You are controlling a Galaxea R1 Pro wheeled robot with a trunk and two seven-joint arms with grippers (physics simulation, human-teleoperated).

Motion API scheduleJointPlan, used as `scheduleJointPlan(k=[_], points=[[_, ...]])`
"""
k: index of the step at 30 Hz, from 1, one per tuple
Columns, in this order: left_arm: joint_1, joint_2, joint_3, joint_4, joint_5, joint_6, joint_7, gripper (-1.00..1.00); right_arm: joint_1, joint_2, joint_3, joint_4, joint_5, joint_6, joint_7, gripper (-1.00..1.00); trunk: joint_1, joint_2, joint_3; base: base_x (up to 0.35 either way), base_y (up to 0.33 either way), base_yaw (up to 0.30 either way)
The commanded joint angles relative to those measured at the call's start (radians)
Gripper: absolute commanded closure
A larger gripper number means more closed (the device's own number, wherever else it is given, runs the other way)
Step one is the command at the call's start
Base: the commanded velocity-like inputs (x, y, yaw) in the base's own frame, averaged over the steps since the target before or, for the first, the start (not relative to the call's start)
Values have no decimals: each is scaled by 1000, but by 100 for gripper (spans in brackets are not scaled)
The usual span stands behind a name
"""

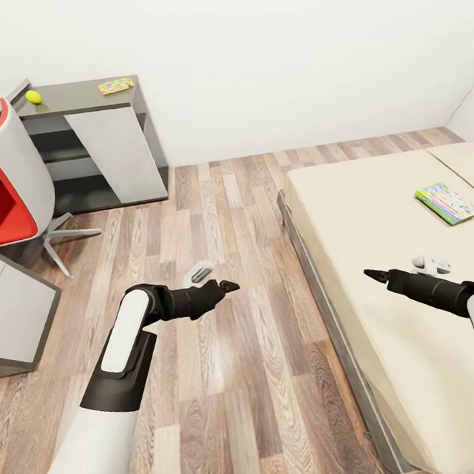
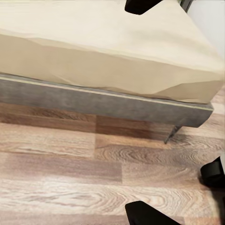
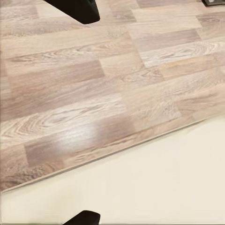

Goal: Put all the toys in the child's room - the three board games (two on the bed and one on the table), the two jigsaw puzzles on the table, and the tennis ball on the table - inside the toy box on the table in the child's room.

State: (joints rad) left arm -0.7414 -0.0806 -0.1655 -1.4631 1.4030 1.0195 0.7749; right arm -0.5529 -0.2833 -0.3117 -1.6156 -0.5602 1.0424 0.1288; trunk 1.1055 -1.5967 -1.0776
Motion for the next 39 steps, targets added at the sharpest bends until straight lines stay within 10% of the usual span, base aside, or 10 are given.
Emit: scheduleJointPlan(k=[1, 39], points=[[0, 2, 1, -1, 9, 2, 10, -100, -1, 0, -1, 0, 10, 5, 10, -100, 0, 0, 1, 0, 61, -120], [2, 13, 1, 0, 10, 2, 10, -100, -1, 1, 0, 0, 10, 5, 8, -100, 0, 0, 63, 0, 22, -130]])
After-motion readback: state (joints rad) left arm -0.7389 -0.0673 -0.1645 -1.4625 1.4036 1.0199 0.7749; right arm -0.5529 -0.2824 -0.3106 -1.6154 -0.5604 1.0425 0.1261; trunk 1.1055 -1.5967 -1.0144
